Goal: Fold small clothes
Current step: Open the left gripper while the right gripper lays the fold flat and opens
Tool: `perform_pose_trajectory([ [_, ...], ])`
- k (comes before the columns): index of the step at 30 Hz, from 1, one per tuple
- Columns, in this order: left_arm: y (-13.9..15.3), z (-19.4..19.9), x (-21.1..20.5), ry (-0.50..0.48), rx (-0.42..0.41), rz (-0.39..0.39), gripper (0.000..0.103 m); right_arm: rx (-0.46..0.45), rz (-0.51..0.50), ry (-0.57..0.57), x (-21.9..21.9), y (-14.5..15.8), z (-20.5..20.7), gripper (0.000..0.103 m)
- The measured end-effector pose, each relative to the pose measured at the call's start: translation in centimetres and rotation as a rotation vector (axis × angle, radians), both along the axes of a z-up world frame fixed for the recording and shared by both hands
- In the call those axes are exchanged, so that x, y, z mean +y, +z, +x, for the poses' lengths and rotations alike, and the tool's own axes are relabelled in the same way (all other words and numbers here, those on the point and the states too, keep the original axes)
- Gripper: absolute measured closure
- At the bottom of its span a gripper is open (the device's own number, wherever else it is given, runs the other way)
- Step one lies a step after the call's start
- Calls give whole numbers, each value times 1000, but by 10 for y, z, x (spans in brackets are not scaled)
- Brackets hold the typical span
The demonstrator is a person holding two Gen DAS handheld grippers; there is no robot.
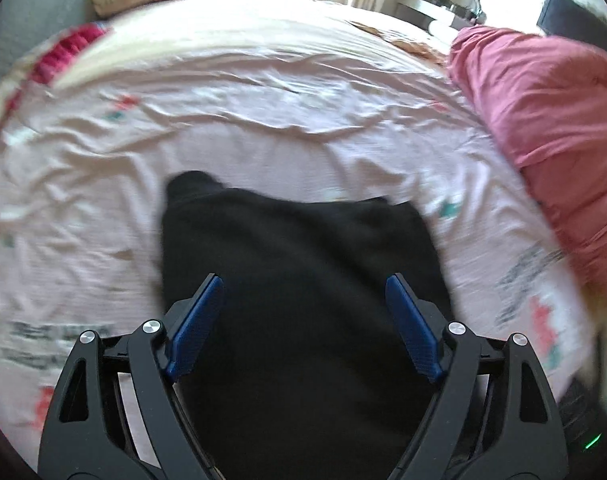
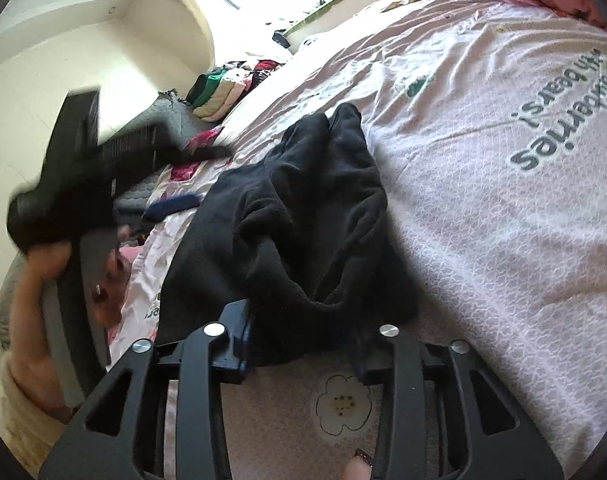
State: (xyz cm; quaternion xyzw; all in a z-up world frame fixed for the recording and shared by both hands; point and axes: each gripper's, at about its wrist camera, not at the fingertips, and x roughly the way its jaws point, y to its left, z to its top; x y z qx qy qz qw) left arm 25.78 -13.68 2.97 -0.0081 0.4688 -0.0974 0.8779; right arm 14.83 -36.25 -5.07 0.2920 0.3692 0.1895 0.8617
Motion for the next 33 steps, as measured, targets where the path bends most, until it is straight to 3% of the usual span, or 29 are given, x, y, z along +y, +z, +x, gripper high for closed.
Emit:
perform_pose_trajectory([
  [2,-4,-9,14,19,-13,36,27,-13,10,17,-5,3,5,46],
  [3,-9,-14,22,29,-9,40,27,-14,17,24,-6,5,8,45],
  [10,-25,-33,41,38,-4,3,27,44,45,68,-11,8,57,42],
  [13,-25,-37,39,40,-14,8,27,85,-22,91,-7,11,80,40],
  [15,-24,-38,37,42,-21,7,27,60,-80,121,1,16,90,72],
  [16,-23,-39,37,41,-23,4,27,41,-106,134,4,21,92,83],
  [19,-21,-42,33,33,-41,12,27,-45,-119,134,6,38,86,85],
  [21,-22,-43,33,28,-44,8,27,-49,-147,125,6,35,86,85],
  [22,-24,-43,33,22,-37,-5,27,-15,-210,101,6,28,86,85],
  [23,-25,-43,34,20,-32,-12,26,15,-296,63,6,21,88,95],
  [24,-26,-43,34,20,-21,-19,26,42,-386,31,5,15,88,94],
  [25,-27,-43,35,21,-22,-21,26,77,-386,25,-1,6,88,91],
  [27,-27,-46,35,21,-24,-22,26,109,-259,-9,-18,3,82,87],
  [30,-25,-49,36,21,-25,-36,26,74,-261,-50,-24,14,70,75],
  [32,-23,-52,37,19,-27,-39,26,28,-275,-74,-26,27,54,56],
  [33,-22,-54,37,15,-30,-39,26,13,-284,-82,-26,32,48,54],
])
